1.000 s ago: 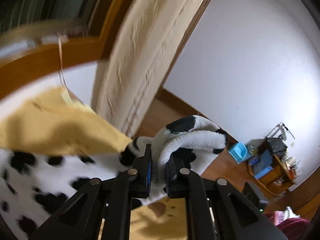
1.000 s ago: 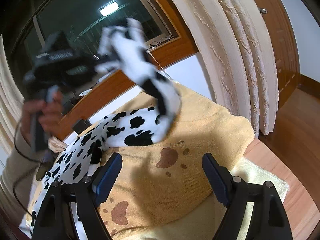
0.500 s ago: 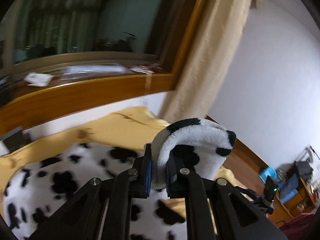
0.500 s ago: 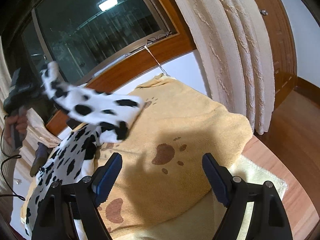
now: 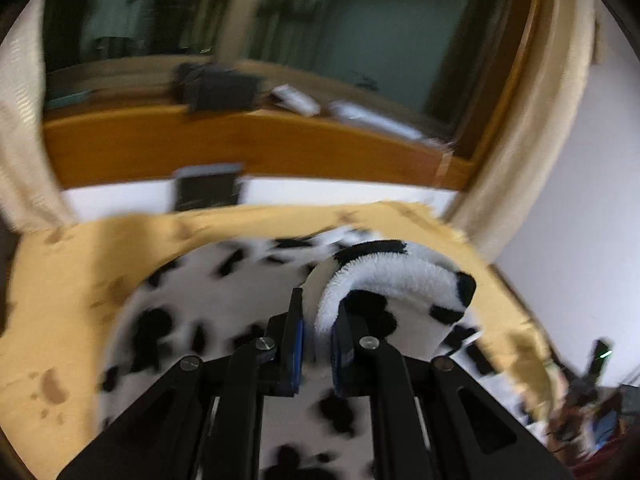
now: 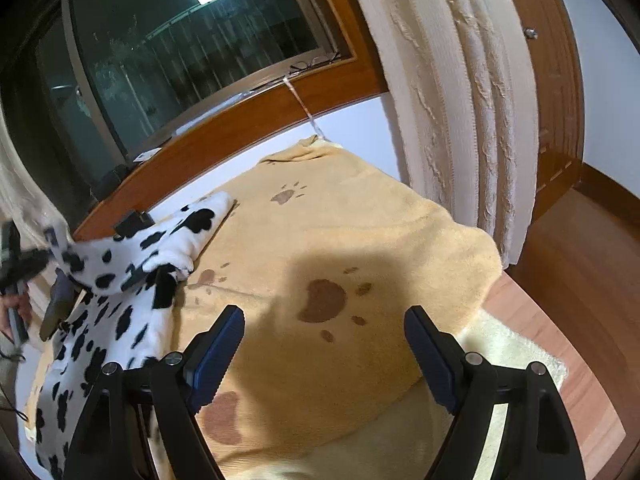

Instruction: Fold clothes

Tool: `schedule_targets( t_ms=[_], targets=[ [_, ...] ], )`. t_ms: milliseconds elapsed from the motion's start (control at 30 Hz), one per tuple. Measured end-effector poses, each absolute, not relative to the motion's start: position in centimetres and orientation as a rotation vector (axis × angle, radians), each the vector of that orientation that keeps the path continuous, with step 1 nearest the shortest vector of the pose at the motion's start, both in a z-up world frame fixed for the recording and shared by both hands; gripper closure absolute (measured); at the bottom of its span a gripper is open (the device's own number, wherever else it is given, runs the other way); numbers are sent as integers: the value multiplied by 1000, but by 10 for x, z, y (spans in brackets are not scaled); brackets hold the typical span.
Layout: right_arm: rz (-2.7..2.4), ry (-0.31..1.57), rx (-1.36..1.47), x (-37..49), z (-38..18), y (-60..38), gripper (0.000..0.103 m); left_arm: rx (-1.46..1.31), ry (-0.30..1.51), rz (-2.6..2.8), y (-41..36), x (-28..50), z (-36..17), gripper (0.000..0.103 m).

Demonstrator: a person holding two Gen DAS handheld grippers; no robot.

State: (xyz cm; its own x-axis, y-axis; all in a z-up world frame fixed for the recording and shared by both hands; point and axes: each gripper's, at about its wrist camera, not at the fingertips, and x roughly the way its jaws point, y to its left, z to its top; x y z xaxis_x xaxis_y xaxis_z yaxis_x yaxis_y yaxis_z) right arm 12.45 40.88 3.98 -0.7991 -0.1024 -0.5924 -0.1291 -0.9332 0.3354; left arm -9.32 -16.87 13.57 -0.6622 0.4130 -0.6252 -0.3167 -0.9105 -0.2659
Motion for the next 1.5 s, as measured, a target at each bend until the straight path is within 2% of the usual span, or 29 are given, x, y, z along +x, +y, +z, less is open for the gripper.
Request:
schedule_targets(
  t_ms=[233, 433, 500, 567, 633, 700, 767, 1000, 1100, 1200, 1500],
  targets=[
    [3048, 395, -1078, 75, 102, 355, 19, -1081, 43, 2610, -188, -83, 100, 90],
    [3192, 166, -1255, -6, 136, 242, 19, -1118, 221, 2632, -187, -79, 83, 87],
    [3204, 117, -1329, -34, 135, 202, 19, -1130, 282, 2636, -187, -77, 78, 77],
    [3178, 110, -1353, -59, 124, 174, 19, -1149, 339, 2660, -191, -76, 76, 44],
    [3137, 134, -1441, -82, 106, 148, 19, -1162, 358, 2695, -200, -73, 76, 21],
    [3084, 152, -1527, -104, 84, 127, 19, -1169, 319, 2728, -214, -68, 80, 20],
    [3044, 171, -1562, -113, 68, 117, 19, -1201, 201, 2739, -232, -64, 85, 20],
    [3009, 30, -1533, -110, 31, 109, 19, -1186, -476, 2477, -263, -36, 96, 20],
    [3027, -22, -1474, -106, 25, 107, 19, -1217, -551, 2415, -241, -37, 97, 19],
    [3028, -158, -1428, -102, 21, 98, 18, -1330, -648, 2377, -217, -50, 92, 15],
    [3042, -141, -1434, -103, 20, 98, 17, -1555, -667, 2619, -192, -68, 58, 15]
  ],
)
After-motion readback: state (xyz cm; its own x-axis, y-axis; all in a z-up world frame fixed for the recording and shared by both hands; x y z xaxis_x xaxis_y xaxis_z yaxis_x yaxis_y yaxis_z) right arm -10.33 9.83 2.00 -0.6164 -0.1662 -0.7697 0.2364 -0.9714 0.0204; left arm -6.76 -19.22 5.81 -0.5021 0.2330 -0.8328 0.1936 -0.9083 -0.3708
